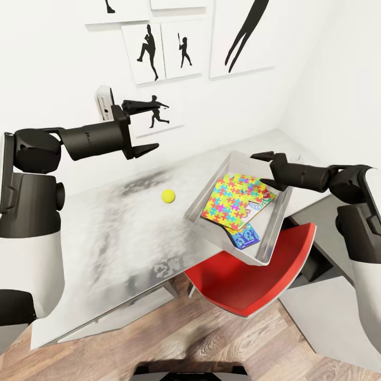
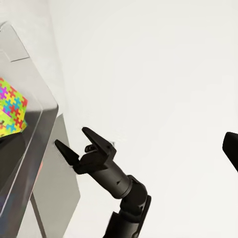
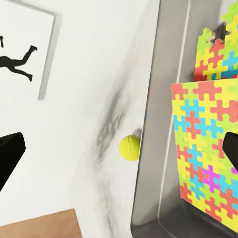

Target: Put all the toys in the child's room - the three board games (two on the bed and one on the table), the two jigsaw puzzles on the table, and the tennis ball on the table - inside the toy box on the table in the child's room.

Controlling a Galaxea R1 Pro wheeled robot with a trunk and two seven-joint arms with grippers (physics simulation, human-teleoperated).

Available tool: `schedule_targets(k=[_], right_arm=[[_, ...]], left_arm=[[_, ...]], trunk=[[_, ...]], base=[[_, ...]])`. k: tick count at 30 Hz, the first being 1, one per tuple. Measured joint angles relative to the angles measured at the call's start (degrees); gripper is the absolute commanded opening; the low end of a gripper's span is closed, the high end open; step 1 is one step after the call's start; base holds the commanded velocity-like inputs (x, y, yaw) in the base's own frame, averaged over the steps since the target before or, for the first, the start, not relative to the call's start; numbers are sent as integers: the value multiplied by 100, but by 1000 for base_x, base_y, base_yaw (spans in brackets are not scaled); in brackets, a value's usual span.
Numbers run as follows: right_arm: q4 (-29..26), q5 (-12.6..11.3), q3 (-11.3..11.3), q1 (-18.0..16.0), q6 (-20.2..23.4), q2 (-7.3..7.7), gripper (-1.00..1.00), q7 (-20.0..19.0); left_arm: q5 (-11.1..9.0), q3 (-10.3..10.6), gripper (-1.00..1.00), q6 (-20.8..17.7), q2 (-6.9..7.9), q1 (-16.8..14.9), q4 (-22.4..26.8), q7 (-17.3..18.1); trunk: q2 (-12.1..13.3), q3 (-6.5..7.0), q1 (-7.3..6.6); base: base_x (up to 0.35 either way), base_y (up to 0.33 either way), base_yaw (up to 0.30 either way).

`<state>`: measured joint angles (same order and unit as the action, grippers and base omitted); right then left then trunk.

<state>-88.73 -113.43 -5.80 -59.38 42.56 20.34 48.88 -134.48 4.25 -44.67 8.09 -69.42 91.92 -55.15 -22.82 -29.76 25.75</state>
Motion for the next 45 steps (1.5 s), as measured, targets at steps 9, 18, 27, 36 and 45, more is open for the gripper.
schedule_targets(k=[9,18,27,36,45], right_arm=[[-284,-4,1,16,12,258,100,-43],[-352,-4,-1,-18,168,551,100,-490],[-367,10,288,-219,745,1007,100,-1694],[-373,10,460,-417,873,1381,100,-1986],[-370,10,455,-504,903,1475,100,-2017]], left_arm=[[3,-23,100,-142,68,333,2,14],[7,-130,100,-292,385,677,7,22],[6,-71,100,-339,487,829,15,7],[8,53,100,-353,578,981,17,2],[8,89,100,-359,714,1090,18,6]], trunk=[[0,0,0],[0,0,0],[0,0,0],[0,0,1],[1,0,1]], base=[[0,0,0],[0,0,0],[-14,20,0],[-93,176,0],[-113,254,0]])
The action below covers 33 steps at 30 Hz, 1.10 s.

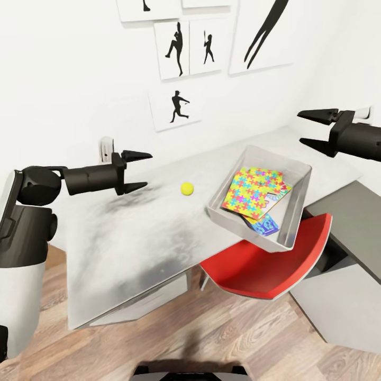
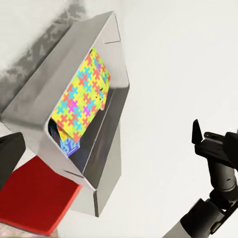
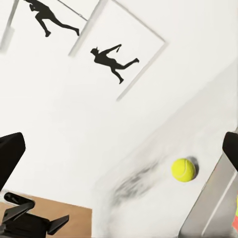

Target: Put all the toys in the child's room - the three board games (two on the bed and one on the table), the two jigsaw puzzles on the table, and the tennis ball on the table - inside the toy box on the table in the child's room.

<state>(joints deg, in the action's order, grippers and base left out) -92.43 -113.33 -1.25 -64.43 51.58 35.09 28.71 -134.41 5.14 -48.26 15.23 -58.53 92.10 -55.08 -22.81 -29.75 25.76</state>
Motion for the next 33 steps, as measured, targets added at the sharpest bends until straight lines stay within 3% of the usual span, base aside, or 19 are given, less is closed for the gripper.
schedule_targets(k=[11,16,19,20,24,25,28,29,32,33], right_arm=[[1,10,-54,-57,230,-33,100,230],[3,108,-198,-175,303,-174,100,580],[32,412,-562,-339,327,-428,100,830],[33,423,-567,-341,329,-431,100,833],[366,1120,-1232,-679,342,-979,100,1068],[371,1136,-1239,-683,345,-985,100,1070],[930,1752,-1634,-1017,347,-1535,100,1151],[937,1770,-1637,-1022,352,-1543,100,1152],[1653,2378,-1859,-1427,357,-2092,100,1183],[1661,2393,-1861,-1431,361,-2099,100,1183]], left_arm=[[0,11,100,-1,34,28,0,-4],[-1,15,100,-5,38,34,-1,-4],[-2,14,100,-6,42,37,-1,-4],[-2,14,100,-5,42,37,-1,-5],[-2,7,100,-7,67,39,-2,-8],[-3,7,100,-6,68,40,-1,-9],[-1,1,100,-8,133,62,-2,-11],[-3,1,100,-6,134,63,-1,-11],[0,-8,100,-7,200,146,-4,-24],[-1,-8,100,-5,201,147,-3,-24]], trunk=[[0,0,0],[0,0,-1],[0,0,-1],[0,0,-1],[1,0,0],[0,0,-1],[0,0,0],[0,0,-1],[0,0,-1],[0,0,-1]], base=[[-97,268,0],[-44,137,0],[-21,65,0],[-16,48,0],[-10,29,0],[-6,20,0],[-4,14,0],[-3,10,0],[-2,7,0],[-2,5,0]])
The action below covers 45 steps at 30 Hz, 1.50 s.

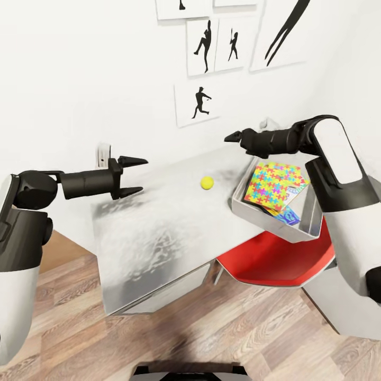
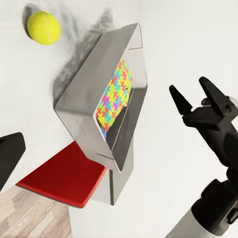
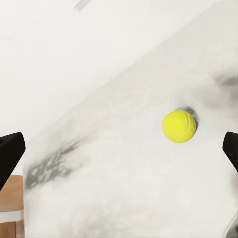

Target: Put all the toys in the child's room - the three board games (two on the bed and one on the table), the two jigsaw puzzles on the table, and the tennis ball on the table - inside the toy box on the table in the child's room.

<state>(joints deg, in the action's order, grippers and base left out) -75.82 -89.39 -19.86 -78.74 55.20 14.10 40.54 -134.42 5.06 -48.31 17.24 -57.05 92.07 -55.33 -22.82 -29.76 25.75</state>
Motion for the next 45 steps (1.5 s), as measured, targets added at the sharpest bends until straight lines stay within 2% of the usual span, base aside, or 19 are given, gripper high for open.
schedule_targets(k=[4,5,7,8,13,14,18,19,22,23,26,28,33,38,42,45], right_arm=[[930,785,-186,-534,41,-641,100,15],[938,802,-187,-538,46,-647,100,15],[1362,1152,-288,-766,56,-956,100,16],[1369,1171,-290,-770,62,-963,100,17],[2280,1965,-513,-1195,58,-1658,100,5],[2285,1981,-514,-1198,63,-1663,100,5],[2863,2413,-578,-1569,52,-2032,100,-3],[2868,2419,-579,-1572,54,-2034,100,-3],[3242,2574,-609,-1815,48,-2198,100,-6],[3246,2578,-610,-1818,49,-2200,100,-6],[3548,2653,-632,-1951,39,-2362,100,-6],[3648,2671,-636,-1978,35,-2404,100,-6],[3984,2701,-655,-2023,17,-2410,100,-19],[4262,2716,-658,-2031,-16,-2410,100,-92],[4595,2725,-654,-2027,-131,-2410,100,-254],[4940,2725,-650,-1992,-364,-2410,100,-471]], left_arm=[[2,-32,100,-2,68,192,-2,-7],[-1,-33,100,0,69,194,-1,-7],[28,-46,100,-1,89,284,-1,4],[27,-47,100,1,90,285,0,4],[137,-83,100,4,115,419,0,28],[136,-84,100,5,115,420,1,28],[166,-180,100,0,122,577,1,42],[164,-181,100,1,123,579,1,42],[178,-304,100,-15,125,768,1,98],[176,-305,100,-14,125,770,1,98],[184,-420,100,-34,134,883,1,154],[181,-465,100,-33,145,905,1,165],[188,-714,100,-23,166,951,2,182],[191,-858,100,-25,196,937,2,195],[196,-1023,100,-22,302,918,2,170],[201,-1148,100,-22,443,927,2,140]], trunk=[[0,0,0],[0,0,0],[0,0,0],[0,0,0],[0,0,0],[0,0,0],[0,0,0],[0,0,0],[0,0,0],[0,0,0],[0,0,0],[0,0,0],[0,0,0],[0,0,0],[0,0,0],[0,-1,0]], base=[[-1,3,0],[-1,2,0],[-1,2,0],[0,1,0],[0,0,0],[0,0,0],[0,0,0],[0,0,0],[0,0,0],[0,0,0],[0,0,0],[0,0,0],[0,0,0],[0,0,0],[0,0,0],[0,0,0]])
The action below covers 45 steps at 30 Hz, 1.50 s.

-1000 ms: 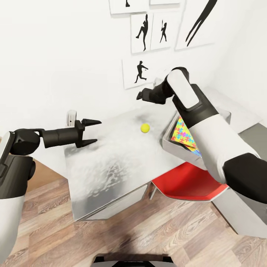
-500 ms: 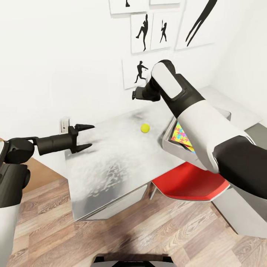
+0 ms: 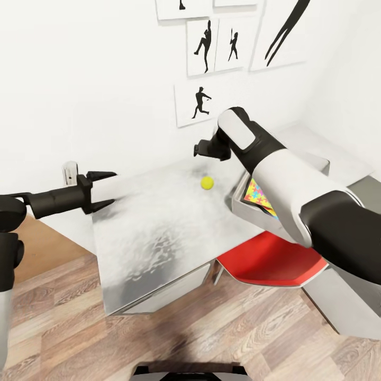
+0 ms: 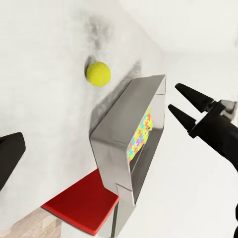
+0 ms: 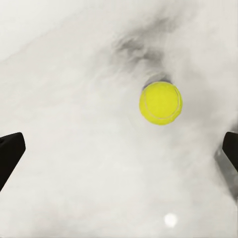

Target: Put all the toys in the child's room - the three board games (two on the bed and one on the table), the two jigsaw puzzles on the table, and the tennis ball on the table - inside the toy box on the table in the child's room.

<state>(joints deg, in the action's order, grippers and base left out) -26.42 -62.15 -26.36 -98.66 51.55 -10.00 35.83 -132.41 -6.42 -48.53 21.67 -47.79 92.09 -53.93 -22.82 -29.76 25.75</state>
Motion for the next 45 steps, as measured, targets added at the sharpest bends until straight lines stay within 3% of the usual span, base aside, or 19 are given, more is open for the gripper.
schedule_targets(k=[5,20,37,45], right_arm=[[335,14,7,114,-213,0,100,-225],[522,33,-7,532,-386,0,100,-373],[518,66,-16,539,-430,0,100,-376],[492,325,-11,422,-437,0,100,-367]], left_arm=[[-2,-64,100,2,79,-1,0,-16],[-27,-64,100,-26,84,-139,0,144],[-40,-29,100,-40,83,-161,0,376],[-33,84,100,-41,82,-181,0,393]], trunk=[[0,0,0],[0,0,0],[0,-31,0],[0,-91,0]], base=[[0,0,0],[0,0,0],[0,0,17],[0,0,63]])
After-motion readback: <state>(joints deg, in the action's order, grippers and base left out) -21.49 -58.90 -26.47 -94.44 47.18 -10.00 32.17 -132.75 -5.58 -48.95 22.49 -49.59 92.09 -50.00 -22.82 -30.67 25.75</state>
